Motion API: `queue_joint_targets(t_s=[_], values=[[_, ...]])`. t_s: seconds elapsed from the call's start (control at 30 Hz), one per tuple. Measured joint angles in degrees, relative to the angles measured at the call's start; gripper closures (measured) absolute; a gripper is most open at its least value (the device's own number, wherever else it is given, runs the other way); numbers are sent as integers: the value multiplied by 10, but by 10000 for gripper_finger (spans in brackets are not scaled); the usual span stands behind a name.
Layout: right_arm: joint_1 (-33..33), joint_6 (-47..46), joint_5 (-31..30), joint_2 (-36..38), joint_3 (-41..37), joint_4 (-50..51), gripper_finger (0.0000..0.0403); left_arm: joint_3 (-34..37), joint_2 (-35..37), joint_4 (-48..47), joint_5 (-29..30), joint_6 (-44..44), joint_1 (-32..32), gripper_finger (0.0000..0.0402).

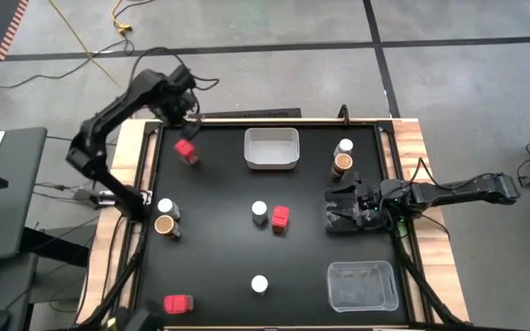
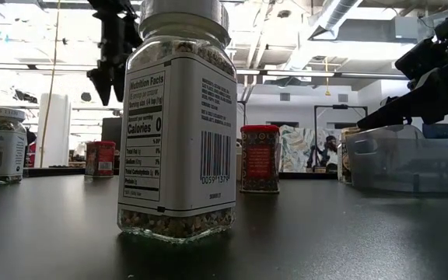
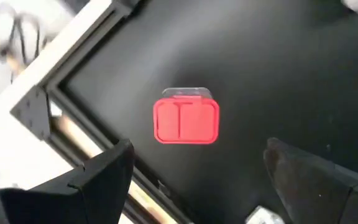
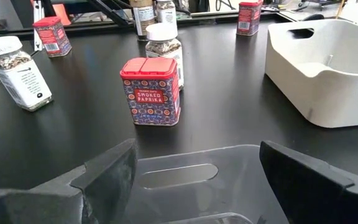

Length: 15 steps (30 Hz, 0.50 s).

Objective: Sort spices by type
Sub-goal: Put the top left red seasoning can into the gray bin

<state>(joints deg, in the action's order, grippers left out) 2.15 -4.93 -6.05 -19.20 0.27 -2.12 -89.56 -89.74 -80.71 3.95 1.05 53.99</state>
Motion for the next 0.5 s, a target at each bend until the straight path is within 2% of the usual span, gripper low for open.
queue_joint_targets(t_s=[0.2,0.37,0.5], values=[[0,0,0,0,0,0,35,3,-25,-9,23,-136,14,58],[0,0,0,0,0,0,35,13,-21,-16,24,-207,12,58],[0,0,0,0,0,0,35,50,-1,-5,28,-284,-7,58]])
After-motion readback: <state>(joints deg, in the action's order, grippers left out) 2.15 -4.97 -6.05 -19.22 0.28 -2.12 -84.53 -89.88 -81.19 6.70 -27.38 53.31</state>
